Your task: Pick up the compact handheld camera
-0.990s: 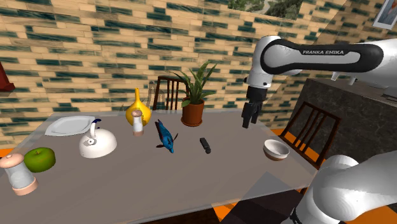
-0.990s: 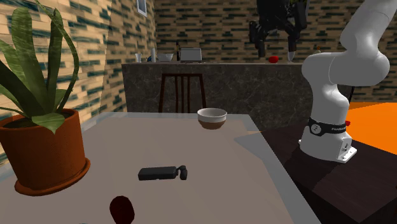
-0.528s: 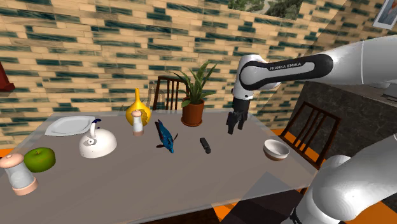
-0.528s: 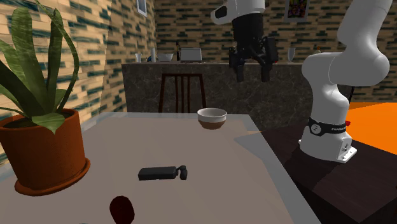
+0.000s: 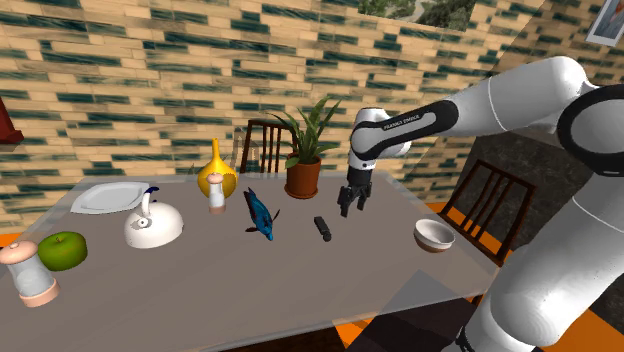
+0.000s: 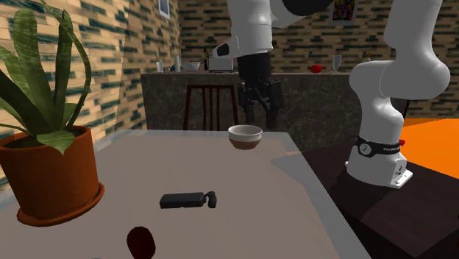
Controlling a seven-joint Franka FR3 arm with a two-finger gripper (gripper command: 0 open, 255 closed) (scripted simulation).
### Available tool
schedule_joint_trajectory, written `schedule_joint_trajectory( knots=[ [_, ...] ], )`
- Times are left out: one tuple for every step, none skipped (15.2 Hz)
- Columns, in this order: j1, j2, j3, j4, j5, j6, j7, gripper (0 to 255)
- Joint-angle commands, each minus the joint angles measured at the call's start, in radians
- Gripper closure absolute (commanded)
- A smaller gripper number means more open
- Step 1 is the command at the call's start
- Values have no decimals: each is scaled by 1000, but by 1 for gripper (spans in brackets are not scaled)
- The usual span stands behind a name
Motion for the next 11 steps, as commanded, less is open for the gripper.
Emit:
schedule_joint_trajectory(
  knots=[
    [-3,82,-4,34,4,51,-2,0],
    [-5,119,-6,52,6,71,-2,0],
    [-6,157,-8,71,8,91,-3,0],
    [-8,194,-10,91,10,109,-3,0],
    [-10,232,-12,113,12,126,-4,0],
    [-12,270,-13,136,15,141,-4,0],
    [-15,307,-15,160,18,156,-4,0],
    [-17,345,-17,186,20,169,-5,0],
    [-20,383,-18,212,23,181,-5,0],
    [-23,421,-19,240,26,192,-5,0],
    [-26,459,-20,269,29,202,-5,0]
  ],
)
